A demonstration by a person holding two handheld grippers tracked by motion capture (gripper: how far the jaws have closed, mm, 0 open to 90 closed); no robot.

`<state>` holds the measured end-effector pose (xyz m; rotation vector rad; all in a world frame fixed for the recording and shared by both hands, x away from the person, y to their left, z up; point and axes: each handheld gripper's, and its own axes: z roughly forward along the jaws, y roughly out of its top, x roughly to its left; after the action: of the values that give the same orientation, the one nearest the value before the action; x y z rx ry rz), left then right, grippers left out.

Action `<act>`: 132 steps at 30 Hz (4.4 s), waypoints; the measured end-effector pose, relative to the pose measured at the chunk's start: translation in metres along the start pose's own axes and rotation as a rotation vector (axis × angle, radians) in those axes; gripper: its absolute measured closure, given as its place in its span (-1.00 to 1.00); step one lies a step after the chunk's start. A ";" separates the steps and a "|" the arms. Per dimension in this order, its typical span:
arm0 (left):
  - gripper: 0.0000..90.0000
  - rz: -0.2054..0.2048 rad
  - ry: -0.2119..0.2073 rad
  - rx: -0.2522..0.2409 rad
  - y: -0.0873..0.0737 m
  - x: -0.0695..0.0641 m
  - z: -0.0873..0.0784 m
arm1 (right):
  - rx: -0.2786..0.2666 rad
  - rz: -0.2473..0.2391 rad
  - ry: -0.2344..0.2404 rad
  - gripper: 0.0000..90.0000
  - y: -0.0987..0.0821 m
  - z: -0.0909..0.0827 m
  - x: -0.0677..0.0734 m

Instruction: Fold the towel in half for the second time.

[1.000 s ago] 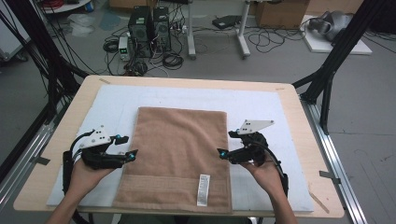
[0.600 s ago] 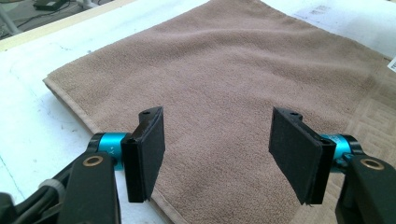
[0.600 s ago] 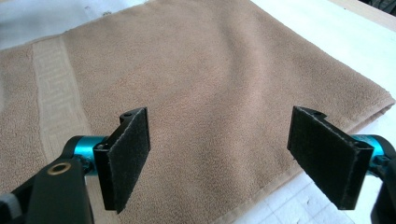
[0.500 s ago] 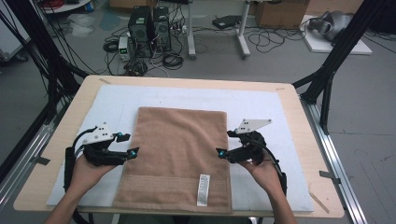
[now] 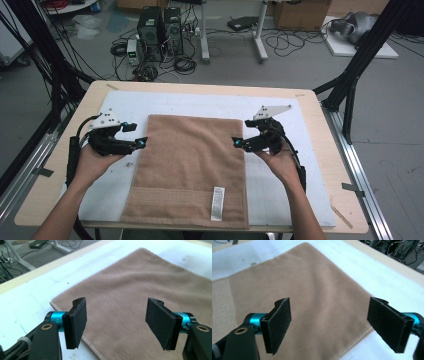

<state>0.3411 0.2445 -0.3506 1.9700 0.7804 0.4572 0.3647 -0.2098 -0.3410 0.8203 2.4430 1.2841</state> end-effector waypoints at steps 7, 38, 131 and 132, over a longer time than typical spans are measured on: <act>-0.22 -0.051 0.026 0.021 0.003 0.025 0.018 | 0.018 -0.026 -0.037 -0.57 0.015 0.018 -0.014; 0.00 -0.195 0.102 0.201 -0.048 0.065 0.105 | 0.165 0.128 -0.114 -0.19 -0.053 0.101 -0.068; 0.93 -0.051 -0.114 0.041 -0.070 0.001 0.000 | 0.125 0.009 0.186 0.75 -0.062 0.021 0.032; 0.93 -0.051 -0.115 0.025 -0.070 0.000 -0.005 | 0.121 0.008 0.190 0.76 -0.060 0.018 0.034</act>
<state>0.3141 0.2727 -0.4085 1.9756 0.7644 0.3021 0.3241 -0.2043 -0.3995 0.7703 2.6910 1.2814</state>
